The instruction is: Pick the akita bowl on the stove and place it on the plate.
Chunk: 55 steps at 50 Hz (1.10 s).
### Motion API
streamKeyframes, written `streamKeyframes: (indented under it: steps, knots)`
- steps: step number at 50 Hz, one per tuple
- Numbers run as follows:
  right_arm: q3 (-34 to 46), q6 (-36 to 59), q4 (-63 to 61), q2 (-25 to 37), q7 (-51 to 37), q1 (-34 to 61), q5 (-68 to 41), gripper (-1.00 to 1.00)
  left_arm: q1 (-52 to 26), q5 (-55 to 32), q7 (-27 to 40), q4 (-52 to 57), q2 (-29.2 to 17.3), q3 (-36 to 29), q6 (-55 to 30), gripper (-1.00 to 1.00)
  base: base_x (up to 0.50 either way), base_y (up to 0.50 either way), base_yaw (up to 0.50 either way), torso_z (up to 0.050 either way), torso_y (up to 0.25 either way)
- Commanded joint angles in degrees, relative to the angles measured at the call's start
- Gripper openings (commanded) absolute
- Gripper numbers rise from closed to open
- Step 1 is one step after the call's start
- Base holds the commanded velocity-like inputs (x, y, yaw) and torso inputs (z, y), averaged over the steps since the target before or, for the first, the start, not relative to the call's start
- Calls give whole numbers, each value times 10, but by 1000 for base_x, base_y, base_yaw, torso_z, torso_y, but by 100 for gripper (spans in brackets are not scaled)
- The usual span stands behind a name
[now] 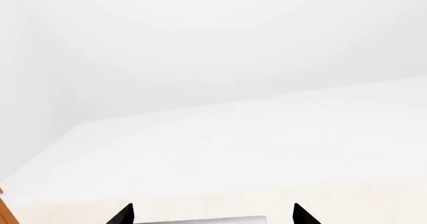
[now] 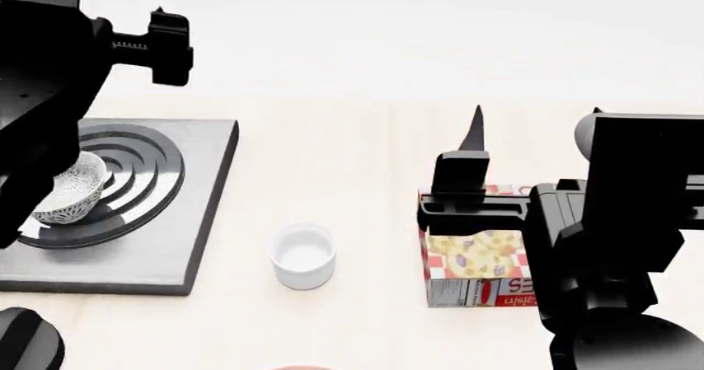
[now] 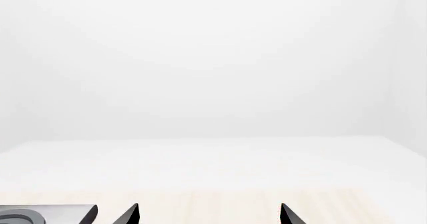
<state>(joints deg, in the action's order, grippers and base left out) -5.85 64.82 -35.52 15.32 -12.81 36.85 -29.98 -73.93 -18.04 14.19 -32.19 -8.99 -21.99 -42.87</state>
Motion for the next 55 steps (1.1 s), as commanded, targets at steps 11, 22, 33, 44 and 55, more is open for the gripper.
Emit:
streamKeyframes:
  steps: [11, 22, 33, 44, 55]
  knots:
    - [-14, -11, 6, -9, 9, -1, 5, 100, -212, 18, -99, -425, 74, 9, 115, 100, 0, 0, 0, 0, 0]
    - [-14, -11, 6, -7, 6, -1, 1, 100, -207, 27, -95, -427, 73, 49, 97, 100, 0, 0, 0, 0, 0]
    - [-14, -10, 4, -6, 2, 1, -3, 100, -193, 58, -94, -427, 73, 66, 113, 100, 0, 0, 0, 0, 0]
    - [-11, -18, 9, -3, 3, -2, -4, 100, -188, 70, -110, -426, 77, 74, 152, 100, 0, 0, 0, 0, -46]
    - [-12, -11, 2, -3, -3, 0, -10, 100, -184, 79, -115, -419, 77, 68, 164, 100, 0, 0, 0, 0, -125]
